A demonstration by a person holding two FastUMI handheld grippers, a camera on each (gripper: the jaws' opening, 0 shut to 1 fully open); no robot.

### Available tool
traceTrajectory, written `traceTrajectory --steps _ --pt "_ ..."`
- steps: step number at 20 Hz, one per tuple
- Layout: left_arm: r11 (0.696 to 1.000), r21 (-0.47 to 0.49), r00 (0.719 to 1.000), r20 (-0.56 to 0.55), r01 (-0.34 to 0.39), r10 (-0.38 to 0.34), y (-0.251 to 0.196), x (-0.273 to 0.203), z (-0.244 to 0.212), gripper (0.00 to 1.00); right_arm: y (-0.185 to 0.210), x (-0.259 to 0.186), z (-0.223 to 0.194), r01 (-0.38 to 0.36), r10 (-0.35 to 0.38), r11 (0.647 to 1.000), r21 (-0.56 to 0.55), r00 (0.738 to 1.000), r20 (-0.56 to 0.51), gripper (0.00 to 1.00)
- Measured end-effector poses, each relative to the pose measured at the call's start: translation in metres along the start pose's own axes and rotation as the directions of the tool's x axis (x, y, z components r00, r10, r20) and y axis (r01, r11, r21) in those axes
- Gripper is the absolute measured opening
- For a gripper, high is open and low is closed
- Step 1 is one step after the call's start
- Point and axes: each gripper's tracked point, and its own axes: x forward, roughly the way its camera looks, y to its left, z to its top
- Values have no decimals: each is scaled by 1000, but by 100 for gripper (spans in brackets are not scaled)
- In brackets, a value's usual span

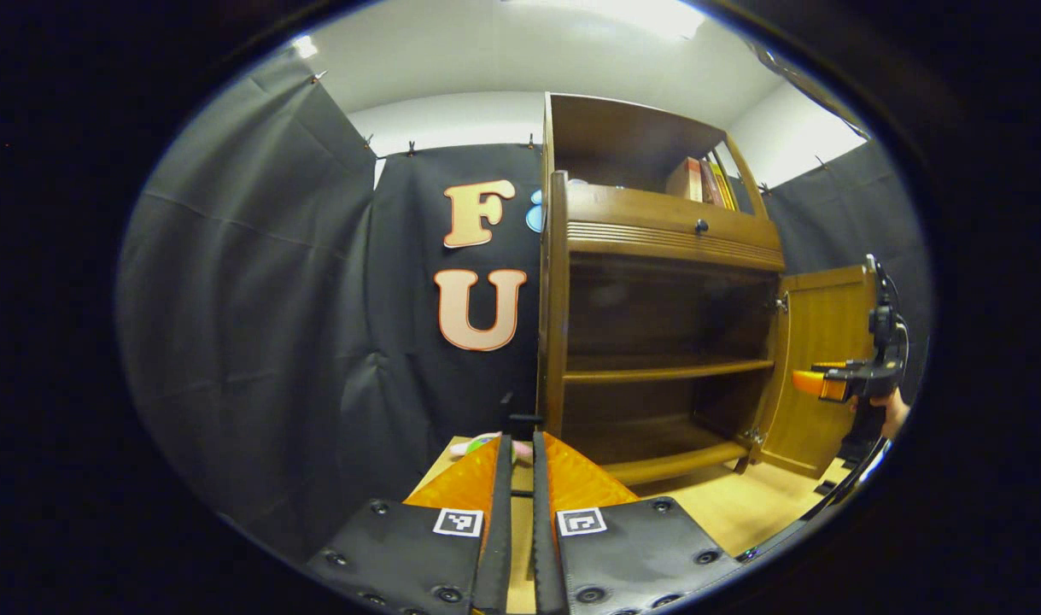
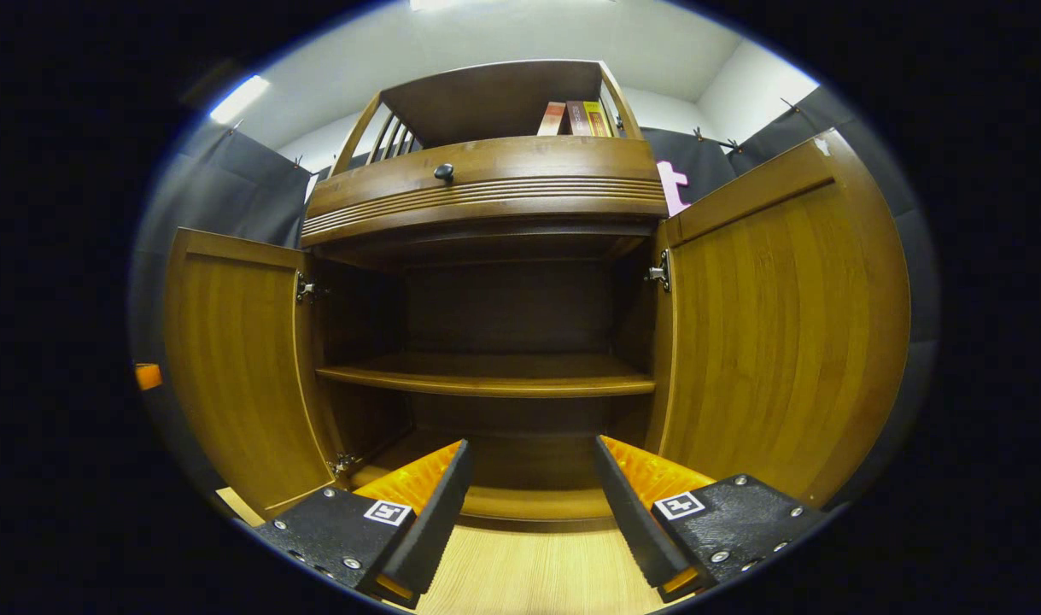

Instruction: Open the right door of the double-door shoe cabinet with the right hand, and open the left door with the left hand.

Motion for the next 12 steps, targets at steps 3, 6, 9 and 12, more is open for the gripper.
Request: traceTrajectory --steps 3,6,9,12 --pt "998 -46 998 41 45 -43 -60 25 21 18 -19 -6 -3 -2 1 1000 -24 1000 -8 88" --pt "989 -87 992 40 119 -116 -127 58 16 4 -37 -13 -8 6 -6 1000 -19 1000 -21 88" --pt "993 -81 996 34 91 -88 -152 101 -1 11 -42 -22 -4 -10 10 1000 20 1000 -9 88" --pt "999 -43 1000 23 12 -11 -161 129 -26 11 -44 -27 -5 -7 7 1000 25 1000 4 99"
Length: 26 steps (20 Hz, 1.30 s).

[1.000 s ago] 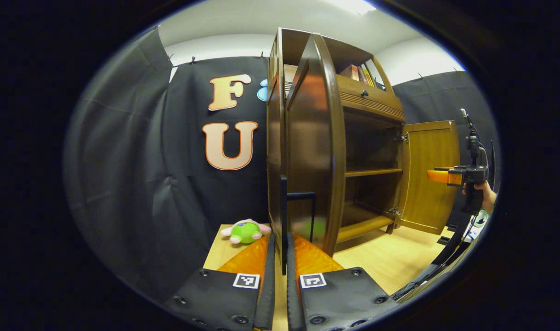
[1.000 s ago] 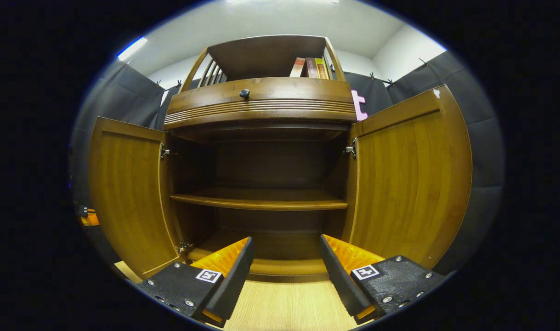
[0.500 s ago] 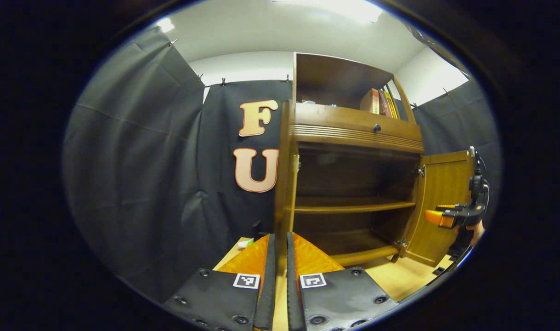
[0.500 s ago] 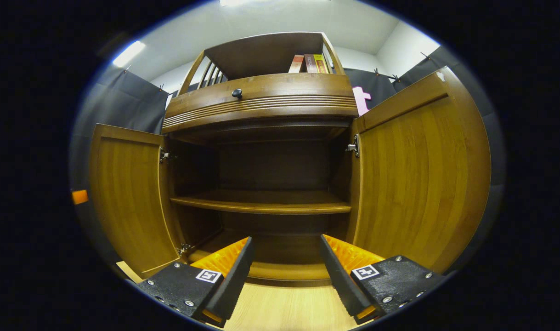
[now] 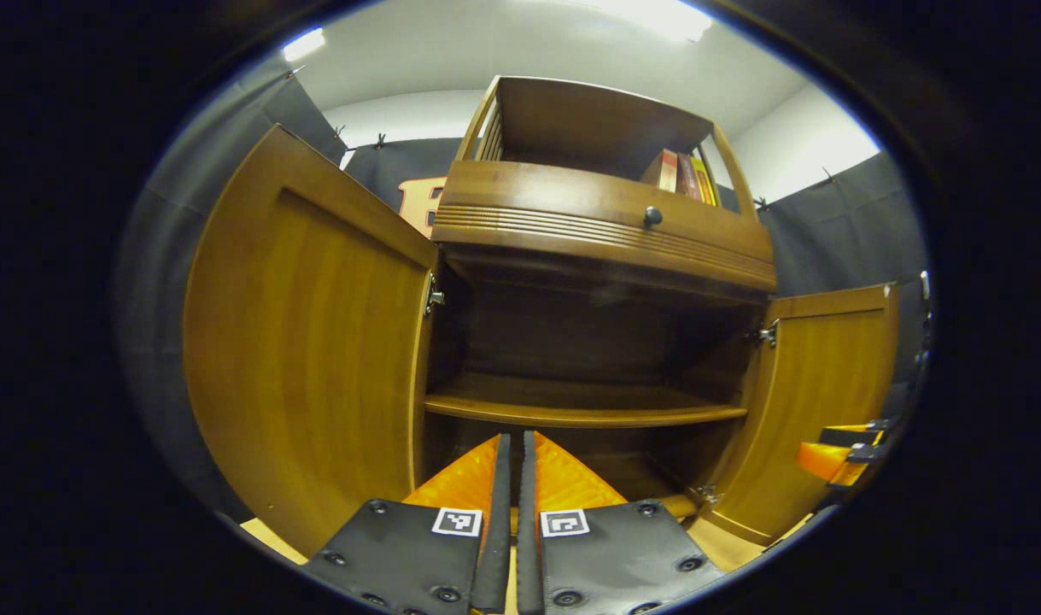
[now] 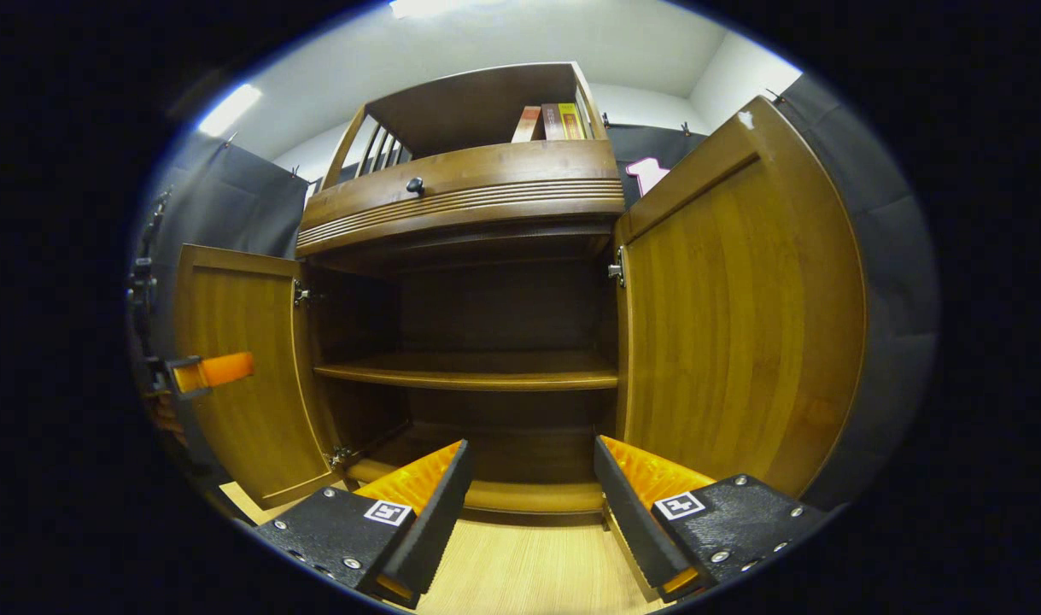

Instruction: Open the right door of the double-door shoe cabinet with the right hand, and open the left door with the left hand.

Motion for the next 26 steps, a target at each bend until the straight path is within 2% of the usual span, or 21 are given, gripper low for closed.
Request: traceTrajectory --steps 1,2,3,4,5,8,9,10,15,21,22,26 --pt "1000 4 1000 -8 -23 23 -1 7 -8 11 -3 -2 -2 4 -4 1000 -5 1000 -2 99" --pt "999 -1 999 -20 -43 43 -1 12 -17 11 -6 -3 -5 12 -12 1000 -11 1000 -2 77" --pt "998 -4 998 -20 -66 66 1 15 -22 11 -9 -4 -7 17 -17 1000 -18 1000 -5 84" --pt "995 1 995 -20 -95 95 5 16 -28 3 -10 -6 -10 21 -21 1000 -24 1000 -9 92" --pt "994 7 994 -25 -107 107 7 19 -36 19 -11 -6 -13 22 -22 999 -29 1000 -14 99" --pt "991 8 990 -43 -137 137 15 16 -49 38 -12 -6 -20 18 -18 999 -30 999 -28 99" --pt "991 1 990 -41 -136 136 10 15 -51 44 -13 -4 -21 16 -16 1000 -27 999 -32 99" --pt "992 -3 991 -40 -129 129 12 15 -50 53 -13 -4 -22 15 -16 1000 -25 999 -34 88" --pt "992 31 992 -19 -122 122 17 8 -46 96 -14 4 -22 13 -13 1000 -17 999 -39 88" --pt "993 29 994 -6 -111 111 19 7 -36 95 -12 7 -10 12 -12 1000 24 1000 -4 88" --pt "993 40 994 -9 -110 110 20 9 -36 95 -12 8 -9 17 -17 1000 24 1000 -6 99" --pt "995 58 996 -11 -82 83 17 13 -34 96 -7 9 -8 14 -14 1000 26 1000 -1 99"
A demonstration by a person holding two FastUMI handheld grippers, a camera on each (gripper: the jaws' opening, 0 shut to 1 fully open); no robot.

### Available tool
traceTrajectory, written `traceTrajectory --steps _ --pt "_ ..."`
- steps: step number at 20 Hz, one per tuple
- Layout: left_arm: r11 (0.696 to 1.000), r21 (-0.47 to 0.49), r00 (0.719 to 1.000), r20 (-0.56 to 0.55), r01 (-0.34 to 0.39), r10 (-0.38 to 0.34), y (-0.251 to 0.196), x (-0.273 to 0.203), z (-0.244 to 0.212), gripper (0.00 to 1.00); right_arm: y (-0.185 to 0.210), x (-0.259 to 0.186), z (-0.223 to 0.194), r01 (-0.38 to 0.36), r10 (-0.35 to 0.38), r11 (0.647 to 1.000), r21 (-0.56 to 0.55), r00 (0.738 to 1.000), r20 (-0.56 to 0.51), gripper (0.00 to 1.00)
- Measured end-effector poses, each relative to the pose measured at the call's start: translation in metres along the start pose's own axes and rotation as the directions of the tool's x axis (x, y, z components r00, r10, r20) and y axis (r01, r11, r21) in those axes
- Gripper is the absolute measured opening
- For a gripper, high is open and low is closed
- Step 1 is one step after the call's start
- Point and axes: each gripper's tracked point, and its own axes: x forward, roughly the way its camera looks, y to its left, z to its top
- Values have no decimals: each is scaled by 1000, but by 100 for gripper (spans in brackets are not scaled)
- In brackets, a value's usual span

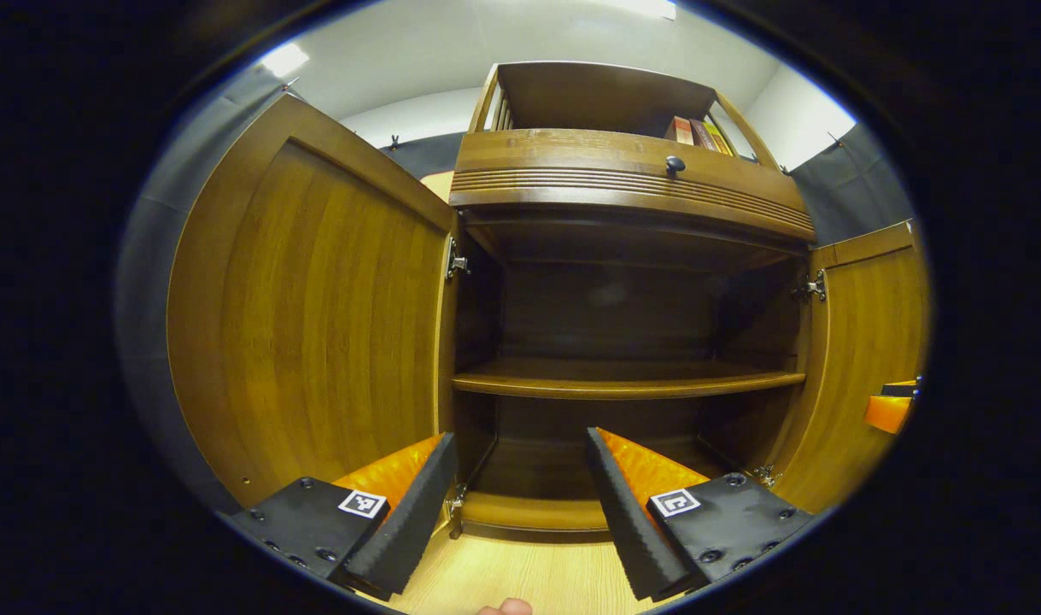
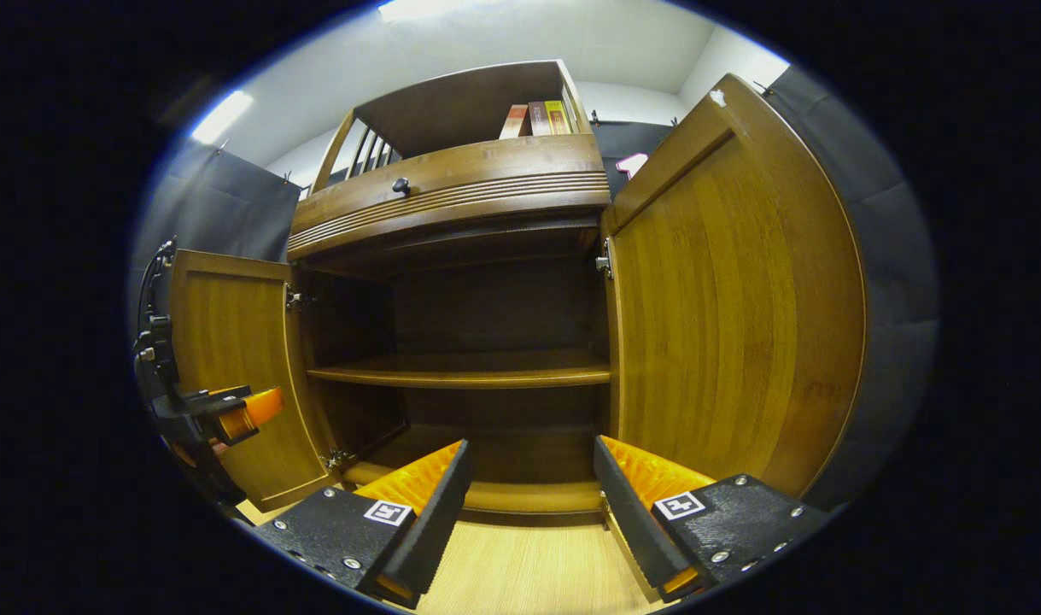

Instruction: Open the right door of the double-door shoe cabinet with the right hand, and open the left door with the left hand.

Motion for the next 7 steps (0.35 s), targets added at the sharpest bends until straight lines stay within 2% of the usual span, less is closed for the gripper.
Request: traceTrajectory --steps 3,4,5,6,7 --pt "1000 -10 1000 -5 14 -15 -4 4 -2 98 1 -1 1 16 -16 1000 2 1000 1 99" --pt "1000 -17 1000 -4 17 -17 -4 5 -2 95 2 -1 0 16 -16 1000 3 1000 -1 77" --pt "999 -24 1000 -1 22 -22 -6 6 -2 96 2 -3 0 16 -16 1000 1 1000 -2 77" --pt "999 -28 1000 -4 28 -28 -8 6 -2 98 1 -4 0 18 -18 1000 -2 1000 -3 99" --pt "999 -27 1000 -3 29 -29 -7 7 -2 95 1 -4 0 22 -22 1000 -5 1000 -3 99"
